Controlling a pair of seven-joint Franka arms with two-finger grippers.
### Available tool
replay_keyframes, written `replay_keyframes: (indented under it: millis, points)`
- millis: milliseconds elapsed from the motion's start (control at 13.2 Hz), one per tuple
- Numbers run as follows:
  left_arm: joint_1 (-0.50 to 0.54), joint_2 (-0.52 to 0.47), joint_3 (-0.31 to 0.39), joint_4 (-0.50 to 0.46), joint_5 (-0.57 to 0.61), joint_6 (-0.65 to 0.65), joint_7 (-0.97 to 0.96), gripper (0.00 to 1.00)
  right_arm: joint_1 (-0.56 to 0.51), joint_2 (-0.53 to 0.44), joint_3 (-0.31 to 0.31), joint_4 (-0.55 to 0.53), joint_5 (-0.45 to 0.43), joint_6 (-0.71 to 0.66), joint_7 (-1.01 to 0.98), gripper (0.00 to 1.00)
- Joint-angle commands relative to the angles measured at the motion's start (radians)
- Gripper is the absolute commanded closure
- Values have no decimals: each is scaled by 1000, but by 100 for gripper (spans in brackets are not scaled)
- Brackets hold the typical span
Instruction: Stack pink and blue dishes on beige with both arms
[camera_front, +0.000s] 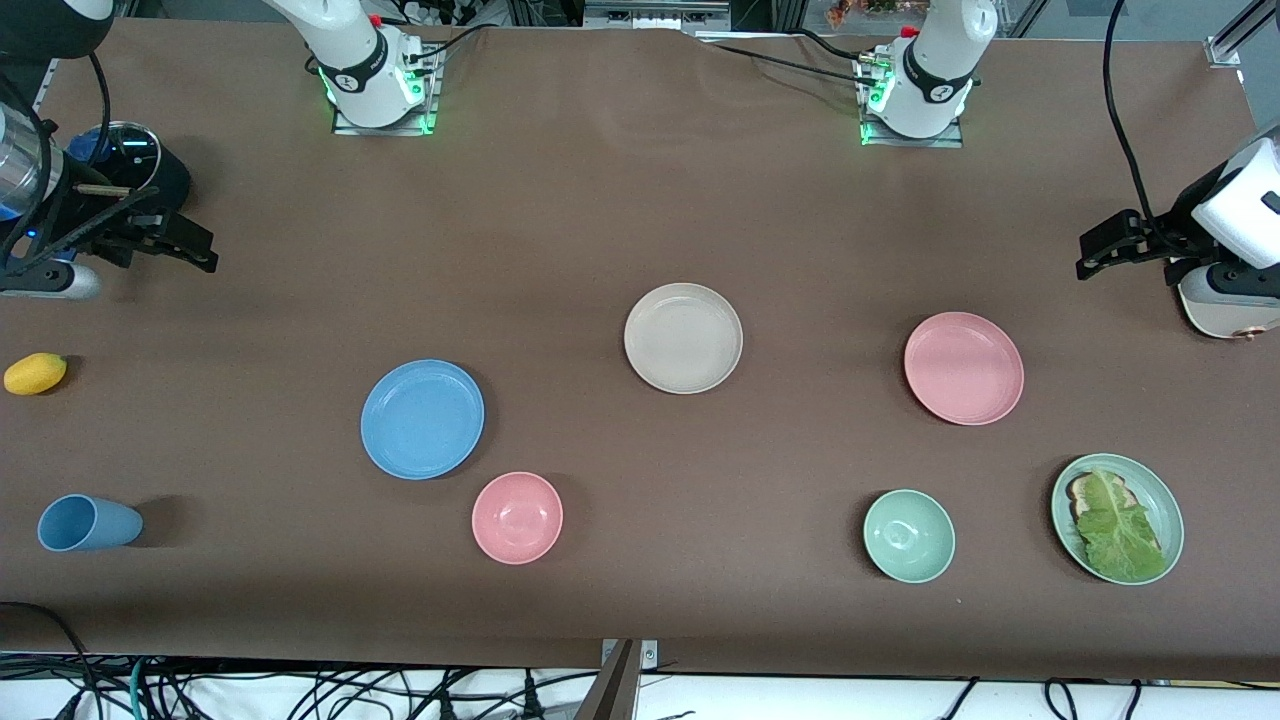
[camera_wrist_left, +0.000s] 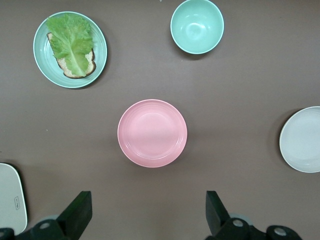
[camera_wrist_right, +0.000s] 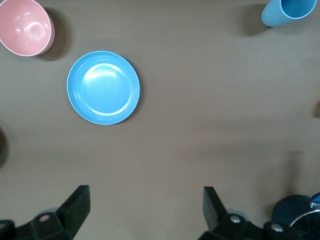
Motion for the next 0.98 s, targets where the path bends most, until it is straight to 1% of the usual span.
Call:
replay_keyframes:
  millis: [0,302,906]
  points:
    - [1,-14,-4,-13,3,-4,-1,0,12,3,2,5,12,-13,-2,0]
    - [1,-14,-4,-13,3,-4,-1,0,32,1,3,5,11,-15,-3,0]
    - [1,-14,-4,-13,3,-4,-2,0,32,3,0,6,2,-12,-10,0]
